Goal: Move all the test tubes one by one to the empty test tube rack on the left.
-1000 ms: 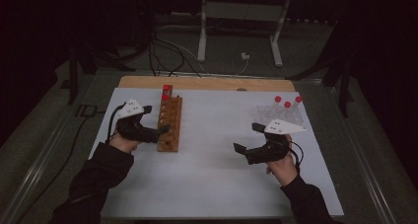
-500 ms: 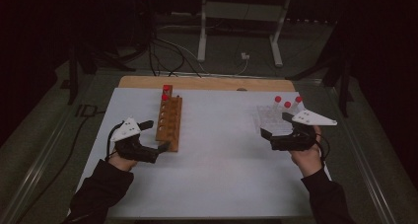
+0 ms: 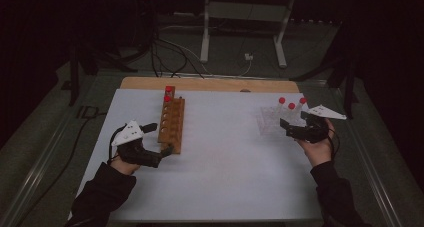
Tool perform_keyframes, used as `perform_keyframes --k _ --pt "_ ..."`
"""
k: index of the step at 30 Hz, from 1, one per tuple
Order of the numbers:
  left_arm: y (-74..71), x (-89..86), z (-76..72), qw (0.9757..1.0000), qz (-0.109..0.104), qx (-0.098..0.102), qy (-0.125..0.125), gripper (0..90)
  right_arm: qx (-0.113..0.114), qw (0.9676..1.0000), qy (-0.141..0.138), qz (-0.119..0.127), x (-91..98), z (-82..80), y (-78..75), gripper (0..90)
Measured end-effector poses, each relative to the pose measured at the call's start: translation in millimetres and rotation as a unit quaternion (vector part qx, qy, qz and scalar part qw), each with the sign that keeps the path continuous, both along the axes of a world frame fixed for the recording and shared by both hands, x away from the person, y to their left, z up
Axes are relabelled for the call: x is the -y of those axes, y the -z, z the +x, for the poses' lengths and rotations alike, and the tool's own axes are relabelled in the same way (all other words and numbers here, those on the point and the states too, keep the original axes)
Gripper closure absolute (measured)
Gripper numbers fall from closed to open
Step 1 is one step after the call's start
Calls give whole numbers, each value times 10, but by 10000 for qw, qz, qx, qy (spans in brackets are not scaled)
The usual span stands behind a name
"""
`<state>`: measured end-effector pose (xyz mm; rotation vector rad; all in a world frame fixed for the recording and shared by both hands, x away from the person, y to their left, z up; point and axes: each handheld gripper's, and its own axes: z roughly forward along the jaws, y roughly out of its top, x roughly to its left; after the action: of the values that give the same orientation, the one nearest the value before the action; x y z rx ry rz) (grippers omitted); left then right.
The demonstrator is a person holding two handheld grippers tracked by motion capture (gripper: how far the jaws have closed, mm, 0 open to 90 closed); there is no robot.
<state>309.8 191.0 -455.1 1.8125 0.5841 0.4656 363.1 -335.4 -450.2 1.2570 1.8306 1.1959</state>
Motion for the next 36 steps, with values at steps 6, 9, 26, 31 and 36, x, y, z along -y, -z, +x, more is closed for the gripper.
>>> perform_keyframes --k 6,9,26,31,36 --pt "13 8 -3 10000 26 -9 26 18 -146 9994 317 -79 52 194 127 177" --pt "25 17 -1 9999 79 -47 60 18 -178 9988 425 -139 69 270 179 252" --pt "51 6 20 9999 52 -85 24 18 -317 9969 715 -87 75 522 304 573" --pt "65 -4 31 9999 50 -104 24 18 -362 9965 745 -115 55 556 319 659" --pt "69 -1 33 9999 43 -105 27 18 -365 9968 688 -178 30 564 309 743"
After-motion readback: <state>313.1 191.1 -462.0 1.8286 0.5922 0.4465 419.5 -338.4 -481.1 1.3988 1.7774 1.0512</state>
